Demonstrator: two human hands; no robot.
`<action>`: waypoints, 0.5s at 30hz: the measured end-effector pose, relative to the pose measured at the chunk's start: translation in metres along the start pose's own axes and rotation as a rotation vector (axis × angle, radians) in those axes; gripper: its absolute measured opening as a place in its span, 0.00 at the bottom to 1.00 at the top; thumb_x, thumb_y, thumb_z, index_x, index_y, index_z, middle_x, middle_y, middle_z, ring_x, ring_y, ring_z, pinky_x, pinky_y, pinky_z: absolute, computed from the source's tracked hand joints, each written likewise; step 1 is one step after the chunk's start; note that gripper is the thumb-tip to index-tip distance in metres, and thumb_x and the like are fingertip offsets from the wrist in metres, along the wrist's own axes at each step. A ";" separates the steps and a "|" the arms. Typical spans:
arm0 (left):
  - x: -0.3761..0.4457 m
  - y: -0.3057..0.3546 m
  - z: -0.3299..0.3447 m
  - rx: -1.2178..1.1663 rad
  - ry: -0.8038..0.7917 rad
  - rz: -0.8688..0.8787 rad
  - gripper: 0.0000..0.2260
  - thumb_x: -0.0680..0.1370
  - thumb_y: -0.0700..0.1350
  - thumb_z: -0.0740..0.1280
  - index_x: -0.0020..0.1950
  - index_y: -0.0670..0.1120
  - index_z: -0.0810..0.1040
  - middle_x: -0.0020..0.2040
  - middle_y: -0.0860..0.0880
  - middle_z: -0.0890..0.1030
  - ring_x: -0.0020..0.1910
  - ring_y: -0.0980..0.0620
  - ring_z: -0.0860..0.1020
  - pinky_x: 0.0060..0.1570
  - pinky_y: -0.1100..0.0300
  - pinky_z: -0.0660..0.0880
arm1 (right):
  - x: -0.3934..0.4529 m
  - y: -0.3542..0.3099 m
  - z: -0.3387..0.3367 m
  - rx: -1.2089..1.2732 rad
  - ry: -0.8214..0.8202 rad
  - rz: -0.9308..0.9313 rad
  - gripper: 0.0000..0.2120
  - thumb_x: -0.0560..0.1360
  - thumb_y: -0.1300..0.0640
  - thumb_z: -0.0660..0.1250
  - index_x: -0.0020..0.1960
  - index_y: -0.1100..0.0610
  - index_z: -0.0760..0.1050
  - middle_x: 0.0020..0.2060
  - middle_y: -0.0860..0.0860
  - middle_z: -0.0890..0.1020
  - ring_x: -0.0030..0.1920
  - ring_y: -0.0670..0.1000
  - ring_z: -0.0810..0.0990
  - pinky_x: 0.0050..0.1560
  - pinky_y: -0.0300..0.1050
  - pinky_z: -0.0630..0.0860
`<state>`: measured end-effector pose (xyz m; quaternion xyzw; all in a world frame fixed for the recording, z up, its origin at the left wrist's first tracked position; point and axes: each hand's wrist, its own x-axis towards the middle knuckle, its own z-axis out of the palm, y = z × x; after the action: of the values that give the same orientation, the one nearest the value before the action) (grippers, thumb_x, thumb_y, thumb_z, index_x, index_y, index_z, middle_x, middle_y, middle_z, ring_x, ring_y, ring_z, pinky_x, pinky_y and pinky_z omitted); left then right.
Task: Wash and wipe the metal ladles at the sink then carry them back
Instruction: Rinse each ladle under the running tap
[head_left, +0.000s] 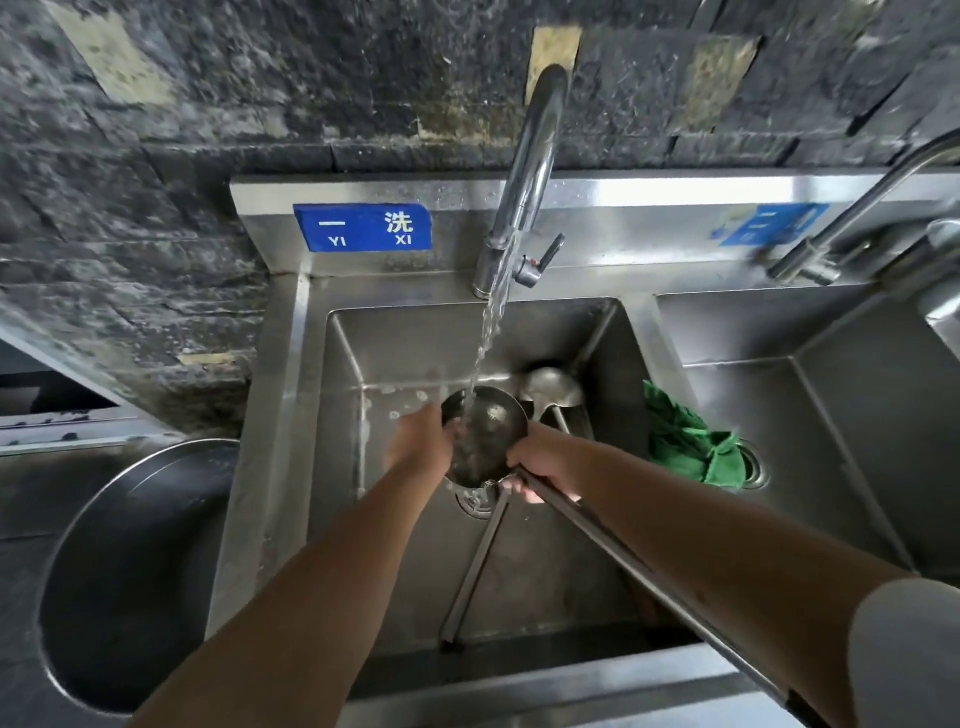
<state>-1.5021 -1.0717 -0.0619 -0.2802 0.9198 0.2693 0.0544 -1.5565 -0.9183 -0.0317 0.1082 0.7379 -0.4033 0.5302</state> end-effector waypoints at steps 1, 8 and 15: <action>0.003 0.001 0.002 0.055 -0.039 0.018 0.08 0.80 0.47 0.62 0.56 0.46 0.76 0.43 0.47 0.81 0.39 0.49 0.79 0.37 0.56 0.75 | 0.000 -0.001 -0.002 -0.037 0.009 0.005 0.09 0.78 0.68 0.49 0.50 0.60 0.67 0.28 0.56 0.73 0.21 0.47 0.69 0.24 0.36 0.65; 0.014 0.023 -0.008 0.290 -0.156 0.230 0.22 0.75 0.47 0.71 0.67 0.46 0.70 0.50 0.44 0.81 0.46 0.46 0.81 0.42 0.54 0.79 | 0.009 0.001 -0.016 -0.337 -0.038 0.012 0.07 0.81 0.63 0.51 0.51 0.60 0.68 0.27 0.55 0.73 0.18 0.45 0.66 0.20 0.33 0.61; 0.019 0.017 -0.019 0.196 -0.403 0.225 0.13 0.81 0.47 0.62 0.45 0.38 0.77 0.37 0.44 0.79 0.32 0.49 0.78 0.29 0.60 0.72 | 0.008 -0.010 -0.028 -0.595 -0.136 0.022 0.07 0.81 0.61 0.55 0.48 0.62 0.71 0.29 0.56 0.75 0.21 0.48 0.66 0.22 0.35 0.62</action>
<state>-1.5266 -1.0791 -0.0424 -0.1099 0.9375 0.2337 0.2332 -1.5854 -0.9075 -0.0307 -0.0708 0.7853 -0.1699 0.5911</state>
